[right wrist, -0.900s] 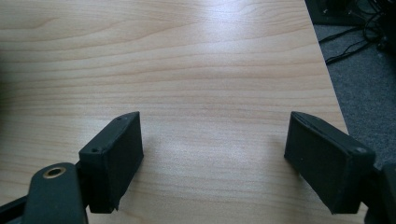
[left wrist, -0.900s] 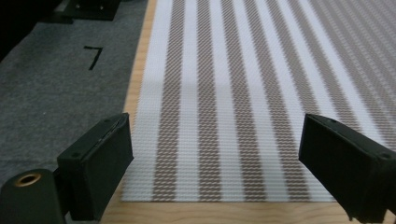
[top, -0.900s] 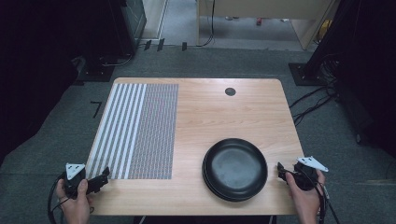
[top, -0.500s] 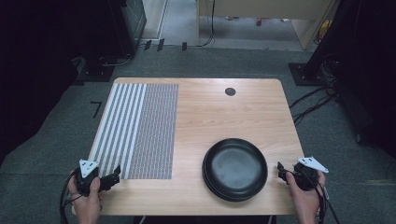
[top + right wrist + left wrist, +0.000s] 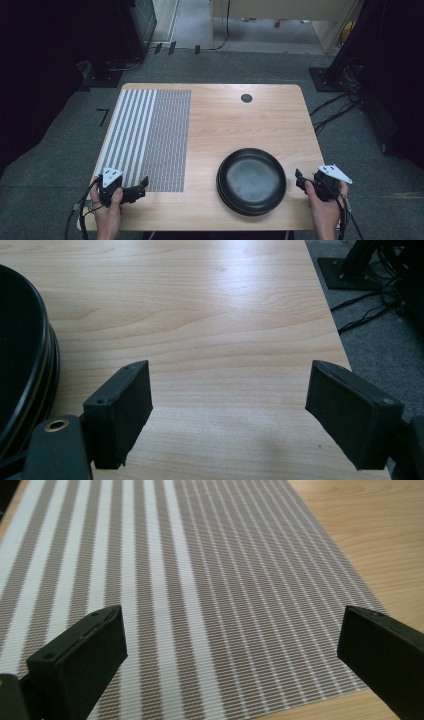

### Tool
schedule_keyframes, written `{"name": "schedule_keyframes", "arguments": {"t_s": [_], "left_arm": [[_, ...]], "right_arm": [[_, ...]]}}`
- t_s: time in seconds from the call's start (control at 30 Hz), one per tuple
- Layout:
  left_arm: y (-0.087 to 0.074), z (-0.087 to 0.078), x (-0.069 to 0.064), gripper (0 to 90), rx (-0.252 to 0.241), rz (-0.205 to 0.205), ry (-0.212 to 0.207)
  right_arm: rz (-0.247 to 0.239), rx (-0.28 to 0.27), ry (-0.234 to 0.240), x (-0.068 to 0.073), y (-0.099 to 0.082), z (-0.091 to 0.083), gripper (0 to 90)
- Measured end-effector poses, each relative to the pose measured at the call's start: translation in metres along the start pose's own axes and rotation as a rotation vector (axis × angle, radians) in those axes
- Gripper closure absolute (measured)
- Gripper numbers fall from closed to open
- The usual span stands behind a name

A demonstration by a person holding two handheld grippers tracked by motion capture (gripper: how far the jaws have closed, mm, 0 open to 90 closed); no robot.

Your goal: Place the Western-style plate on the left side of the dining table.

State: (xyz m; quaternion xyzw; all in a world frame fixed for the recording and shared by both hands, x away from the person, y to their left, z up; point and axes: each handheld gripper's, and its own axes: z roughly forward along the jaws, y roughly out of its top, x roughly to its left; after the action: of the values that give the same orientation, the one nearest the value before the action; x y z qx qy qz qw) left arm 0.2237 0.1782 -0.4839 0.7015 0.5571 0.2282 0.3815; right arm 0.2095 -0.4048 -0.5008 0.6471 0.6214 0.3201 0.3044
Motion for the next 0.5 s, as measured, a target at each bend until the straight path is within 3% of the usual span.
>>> {"name": "schedule_keyframes", "arguments": {"t_s": [0.1, 0.5], "left_arm": [[0.002, 0.002, -0.012, 0.0, -0.001, 0.025, -0.02], [0.007, 0.017, -0.042, 0.0, -0.008, 0.038, -0.082]], "right_arm": [[-0.011, -0.004, 0.006, 0.002, 0.002, 0.0, 18.0], [0.008, -0.015, 0.024, 0.005, 0.007, -0.005, 18.3]]}}
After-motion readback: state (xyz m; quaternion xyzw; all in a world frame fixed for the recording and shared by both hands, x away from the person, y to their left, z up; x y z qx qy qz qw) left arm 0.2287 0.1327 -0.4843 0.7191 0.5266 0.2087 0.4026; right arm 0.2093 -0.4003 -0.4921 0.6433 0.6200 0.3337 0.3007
